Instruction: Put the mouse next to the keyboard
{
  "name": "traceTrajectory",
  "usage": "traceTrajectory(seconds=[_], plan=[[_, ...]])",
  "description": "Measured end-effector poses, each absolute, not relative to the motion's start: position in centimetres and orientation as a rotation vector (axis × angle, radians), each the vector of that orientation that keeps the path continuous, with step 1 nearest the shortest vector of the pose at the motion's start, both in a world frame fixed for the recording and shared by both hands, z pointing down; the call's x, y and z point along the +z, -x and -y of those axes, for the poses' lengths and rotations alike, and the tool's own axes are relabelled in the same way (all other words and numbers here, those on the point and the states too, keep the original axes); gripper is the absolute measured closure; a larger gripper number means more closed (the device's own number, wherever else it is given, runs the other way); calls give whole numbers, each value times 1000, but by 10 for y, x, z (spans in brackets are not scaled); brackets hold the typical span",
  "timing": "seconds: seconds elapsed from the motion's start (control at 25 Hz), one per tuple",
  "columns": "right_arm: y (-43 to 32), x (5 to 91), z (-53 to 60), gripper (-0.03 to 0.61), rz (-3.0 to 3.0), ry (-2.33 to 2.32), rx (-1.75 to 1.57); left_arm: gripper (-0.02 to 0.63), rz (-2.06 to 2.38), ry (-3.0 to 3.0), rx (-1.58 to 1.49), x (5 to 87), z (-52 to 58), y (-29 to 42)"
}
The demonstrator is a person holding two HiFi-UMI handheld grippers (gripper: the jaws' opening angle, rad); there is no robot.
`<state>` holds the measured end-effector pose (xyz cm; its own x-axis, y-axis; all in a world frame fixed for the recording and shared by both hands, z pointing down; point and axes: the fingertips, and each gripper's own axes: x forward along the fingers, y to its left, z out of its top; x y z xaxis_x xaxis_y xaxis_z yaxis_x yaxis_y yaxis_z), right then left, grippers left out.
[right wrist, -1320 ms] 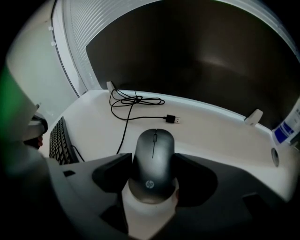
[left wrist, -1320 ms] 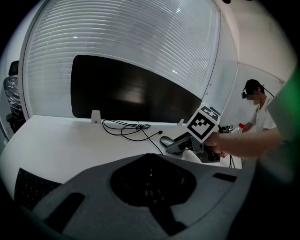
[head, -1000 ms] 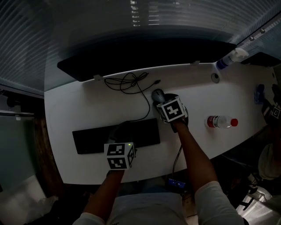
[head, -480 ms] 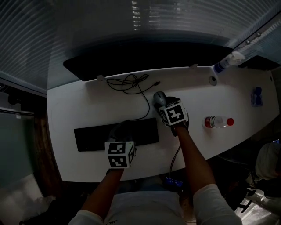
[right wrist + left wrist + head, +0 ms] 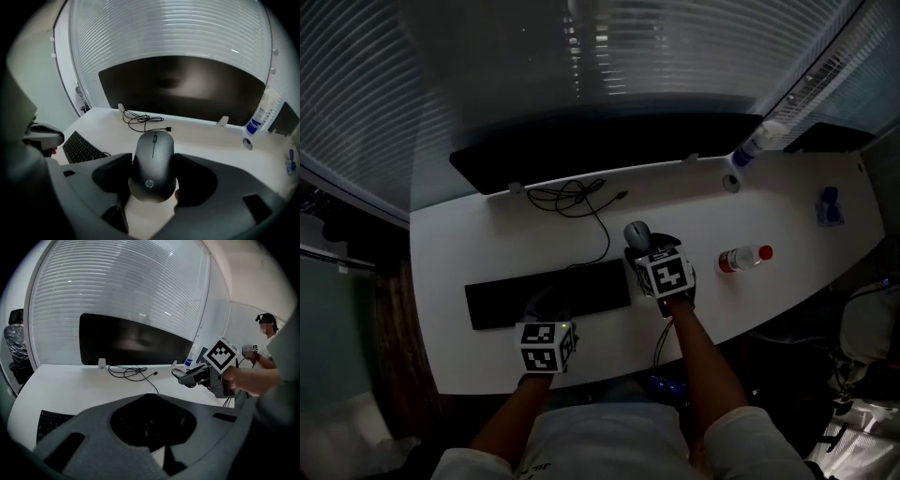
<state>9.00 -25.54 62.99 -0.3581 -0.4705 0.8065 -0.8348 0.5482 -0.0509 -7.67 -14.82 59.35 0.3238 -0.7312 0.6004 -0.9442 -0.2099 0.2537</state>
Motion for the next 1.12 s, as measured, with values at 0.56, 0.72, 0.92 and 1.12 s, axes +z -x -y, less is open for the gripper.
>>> traceTrajectory(seconds=[0.56, 0.72, 0.92, 1.12], plan=[[-132, 606, 181, 290, 1974, -1160, 650, 607, 1394, -2066, 466, 578, 98, 51], [-142, 611, 171, 290, 1953, -1181, 667, 607, 1381, -2078, 473, 578, 93, 44], [-149, 616, 164, 290, 1949, -1199, 691, 607, 1379, -2079, 474, 578, 90, 40], [-156, 625, 153, 290, 1936, -1208, 714, 607, 1371, -2082, 478, 578, 87, 34]])
